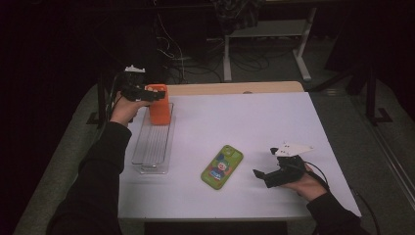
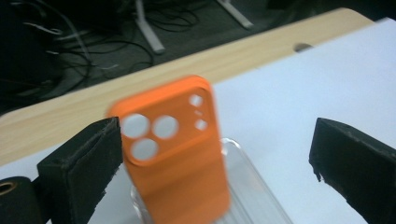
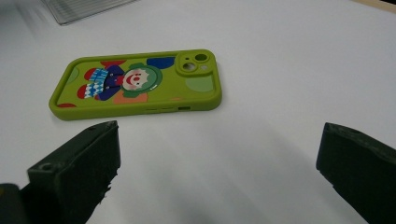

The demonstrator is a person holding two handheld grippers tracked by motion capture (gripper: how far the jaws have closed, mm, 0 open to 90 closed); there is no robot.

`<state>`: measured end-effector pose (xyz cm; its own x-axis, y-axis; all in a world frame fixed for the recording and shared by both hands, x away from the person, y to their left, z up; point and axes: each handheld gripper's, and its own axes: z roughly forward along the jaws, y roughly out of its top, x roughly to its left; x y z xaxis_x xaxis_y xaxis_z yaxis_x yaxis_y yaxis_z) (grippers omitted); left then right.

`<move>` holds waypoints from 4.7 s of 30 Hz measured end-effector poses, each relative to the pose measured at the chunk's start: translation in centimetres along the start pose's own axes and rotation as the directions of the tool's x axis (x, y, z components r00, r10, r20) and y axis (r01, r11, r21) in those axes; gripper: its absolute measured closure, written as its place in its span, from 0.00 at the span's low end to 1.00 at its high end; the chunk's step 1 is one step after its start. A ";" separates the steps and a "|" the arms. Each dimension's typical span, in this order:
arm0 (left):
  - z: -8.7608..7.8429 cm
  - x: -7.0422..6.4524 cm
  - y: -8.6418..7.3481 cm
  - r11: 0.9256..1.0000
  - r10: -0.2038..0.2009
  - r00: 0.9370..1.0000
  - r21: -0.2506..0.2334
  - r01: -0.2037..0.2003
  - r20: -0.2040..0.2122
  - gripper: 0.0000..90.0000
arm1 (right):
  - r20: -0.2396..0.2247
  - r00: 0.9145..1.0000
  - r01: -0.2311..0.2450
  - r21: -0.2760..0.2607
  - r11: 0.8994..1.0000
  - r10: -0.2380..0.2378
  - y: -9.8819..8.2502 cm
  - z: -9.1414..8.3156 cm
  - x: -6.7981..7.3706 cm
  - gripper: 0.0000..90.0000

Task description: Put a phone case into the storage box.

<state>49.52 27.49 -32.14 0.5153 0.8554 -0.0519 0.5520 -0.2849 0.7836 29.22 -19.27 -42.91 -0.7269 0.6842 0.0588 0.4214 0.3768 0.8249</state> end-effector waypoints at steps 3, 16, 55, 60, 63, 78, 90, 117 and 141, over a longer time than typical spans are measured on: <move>-0.6 -0.9 -0.4 1.000 0.025 0.999 0.011 -0.026 0.045 0.03 | -0.004 1.000 -0.004 -0.003 1.000 0.004 0.0 0.0 0.0 0.00; -2.6 -6.1 -1.8 0.991 0.130 0.972 -0.010 -0.131 0.196 0.03 | -0.008 1.000 -0.010 0.000 1.000 0.010 0.1 -0.1 -0.2 0.00; -0.8 -19.0 -10.4 0.974 0.191 0.902 0.040 -0.223 0.388 0.60 | -0.026 1.000 -0.017 -0.006 1.000 0.017 0.1 -0.2 -0.2 0.00; -0.1 -19.3 -11.5 0.967 0.191 0.901 0.085 -0.241 0.390 0.81 | -0.024 1.000 -0.015 -0.003 1.000 0.015 0.1 -0.2 -0.2 0.00; 0.1 -19.5 -12.0 0.966 0.193 0.907 0.091 -0.243 0.375 0.91 | -0.024 1.000 -0.012 -0.003 1.000 0.012 0.1 -0.2 -0.1 0.00; 1.3 -20.2 -13.8 0.939 0.229 0.917 0.175 -0.297 0.327 1.00 | -0.023 1.000 -0.012 -0.002 1.000 0.012 0.1 -0.2 -0.1 0.00; 2.2 -20.1 -14.5 0.943 0.172 0.928 0.218 -0.252 0.331 1.00 | -0.024 1.000 -0.013 -0.003 1.000 0.013 0.2 -0.2 -0.1 0.00; 5.5 -28.0 -13.3 0.939 0.200 0.828 0.138 -0.314 0.525 1.00 | -0.027 0.999 -0.020 -0.004 1.000 0.020 0.2 -0.3 -0.1 0.00; -0.1 -21.8 -13.6 0.916 0.343 0.833 0.039 -0.398 0.435 0.29 | -0.016 0.999 -0.041 -0.003 0.999 0.041 0.5 -0.4 -0.1 0.00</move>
<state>30.72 12.74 -41.61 0.9035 0.4263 -0.0435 0.3265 -0.6190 0.7144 29.25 -19.40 -42.28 -0.7176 0.6889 0.1019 0.4494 0.3463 0.8235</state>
